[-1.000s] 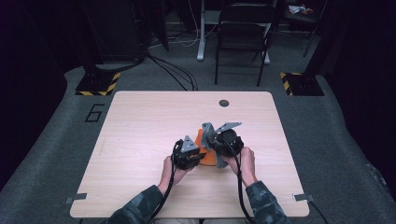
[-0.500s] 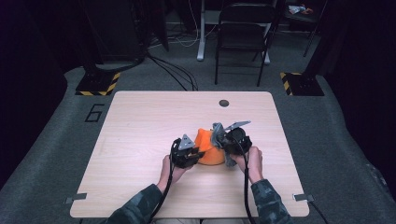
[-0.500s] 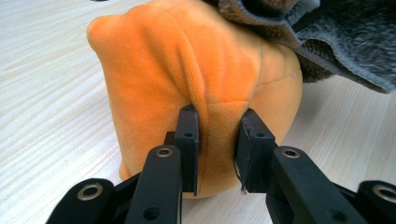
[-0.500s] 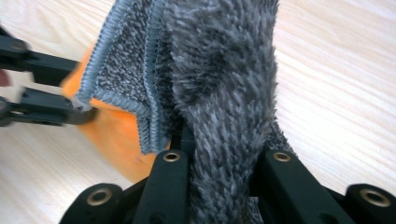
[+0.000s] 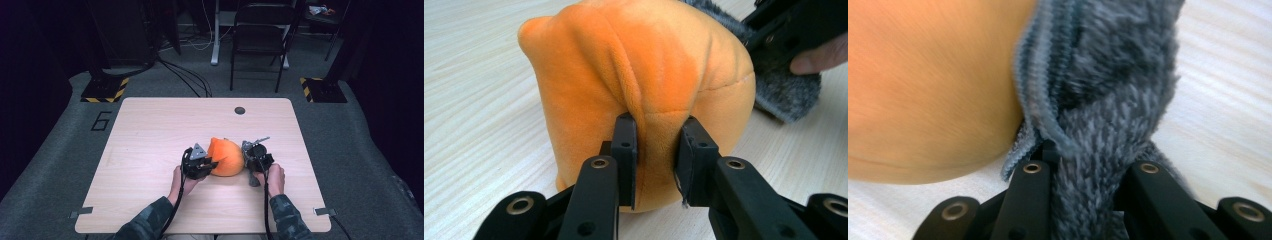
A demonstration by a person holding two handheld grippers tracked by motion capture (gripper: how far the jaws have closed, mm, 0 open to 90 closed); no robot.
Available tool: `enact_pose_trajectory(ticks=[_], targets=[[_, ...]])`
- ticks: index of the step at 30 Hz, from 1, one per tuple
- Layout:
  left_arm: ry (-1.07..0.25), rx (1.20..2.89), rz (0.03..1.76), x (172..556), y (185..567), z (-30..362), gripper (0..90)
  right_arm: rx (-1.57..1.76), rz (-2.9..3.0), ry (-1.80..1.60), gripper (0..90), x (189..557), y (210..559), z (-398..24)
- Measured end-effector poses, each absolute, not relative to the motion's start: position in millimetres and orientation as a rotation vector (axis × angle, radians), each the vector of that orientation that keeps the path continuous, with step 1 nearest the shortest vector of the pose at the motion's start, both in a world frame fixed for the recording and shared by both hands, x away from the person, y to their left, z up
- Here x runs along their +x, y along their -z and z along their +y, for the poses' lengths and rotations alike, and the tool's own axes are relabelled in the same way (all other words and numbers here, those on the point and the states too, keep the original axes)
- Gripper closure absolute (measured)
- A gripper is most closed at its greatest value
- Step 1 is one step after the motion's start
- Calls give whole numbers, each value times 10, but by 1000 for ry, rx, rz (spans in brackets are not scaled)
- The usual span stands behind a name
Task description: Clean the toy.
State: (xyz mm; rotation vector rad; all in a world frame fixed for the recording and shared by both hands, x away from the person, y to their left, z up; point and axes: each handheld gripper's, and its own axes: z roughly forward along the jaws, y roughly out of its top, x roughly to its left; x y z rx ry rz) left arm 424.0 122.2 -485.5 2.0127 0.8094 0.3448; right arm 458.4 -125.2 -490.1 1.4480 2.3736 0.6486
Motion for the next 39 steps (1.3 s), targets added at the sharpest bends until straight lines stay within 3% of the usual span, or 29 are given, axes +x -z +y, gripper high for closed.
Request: enact_pose_trajectory(ticks=[9, 17, 22, 39], targets=[[-345, 2007, 820, 4251, 4865, 1245, 728, 1424, 2330, -736, 779, 4560, 4503, -1321], [-360, 2014, 810, 4202, 4852, 1195, 726, 1183, 2336, -1016, 776, 4302, 4074, -881], [-359, 2022, 801, 4208, 4857, 1209, 725, 1105, 2384, -929, 777, 4284, 4200, -665], [-325, 2005, 810, 4240, 4869, 1224, 725, 1324, 2404, -725, 779, 4480, 4397, -1112]])
